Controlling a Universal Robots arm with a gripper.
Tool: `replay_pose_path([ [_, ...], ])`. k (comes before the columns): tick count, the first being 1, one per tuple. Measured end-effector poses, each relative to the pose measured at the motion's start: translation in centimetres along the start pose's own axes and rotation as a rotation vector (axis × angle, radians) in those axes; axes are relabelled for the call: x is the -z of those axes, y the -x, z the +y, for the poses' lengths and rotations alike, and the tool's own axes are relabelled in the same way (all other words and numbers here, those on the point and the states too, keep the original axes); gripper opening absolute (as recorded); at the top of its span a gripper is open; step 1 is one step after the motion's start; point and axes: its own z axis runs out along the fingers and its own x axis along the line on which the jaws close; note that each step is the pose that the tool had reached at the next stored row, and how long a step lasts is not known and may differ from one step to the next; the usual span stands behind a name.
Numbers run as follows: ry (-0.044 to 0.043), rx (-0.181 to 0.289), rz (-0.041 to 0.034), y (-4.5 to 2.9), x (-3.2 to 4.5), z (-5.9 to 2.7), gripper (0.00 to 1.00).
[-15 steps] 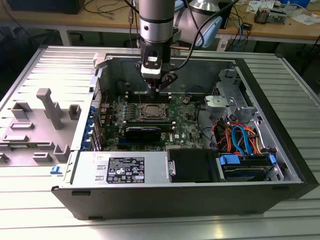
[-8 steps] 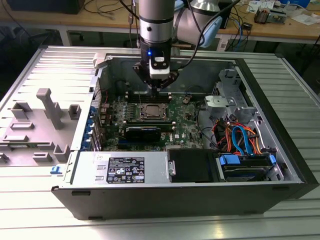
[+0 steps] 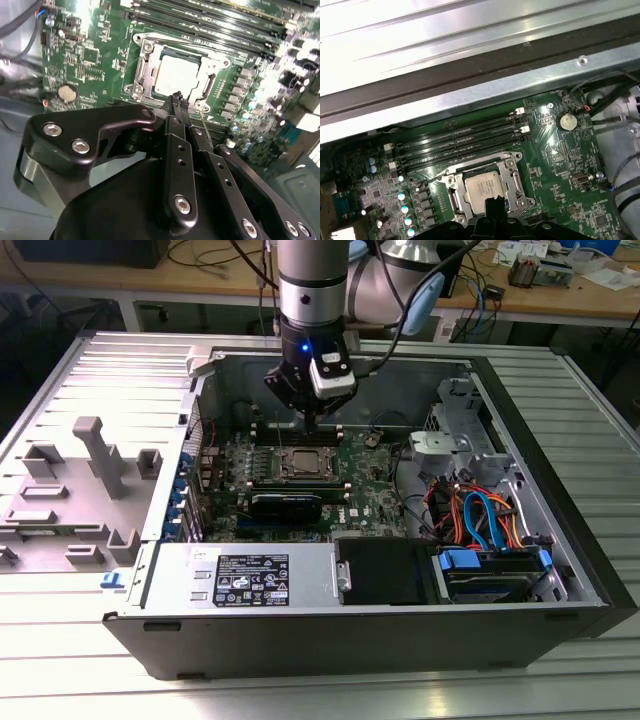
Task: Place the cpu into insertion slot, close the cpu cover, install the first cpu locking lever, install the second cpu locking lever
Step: 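Install the first cpu locking lever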
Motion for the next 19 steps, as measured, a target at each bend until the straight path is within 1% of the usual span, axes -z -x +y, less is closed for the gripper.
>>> replay_pose_path([
  [2, 0.0027, 0.065, -0.0002, 0.00, 0.00, 0.00, 0.11],
  [3, 0.0037, 0.091, -0.0003, 0.00, 0.00, 0.00, 0.11],
  [6, 0.0050, 0.125, -0.0004, 0.00, 0.00, 0.00, 0.11],
  [8, 0.0054, 0.133, -0.0004, -0.01, 0.00, 0.00, 0.11],
  [11, 0.0054, 0.133, -0.0004, -0.12, 0.00, -0.03, 0.11],
  [15, 0.0055, 0.133, -0.0002, -0.46, 0.02, -0.11, 0.11],
  [17, 0.0054, 0.135, 0.0022, -0.58, 0.03, -0.14, 0.11],
  [19, 0.0055, 0.138, 0.0029, -0.64, 0.03, -0.15, 0.11],
])
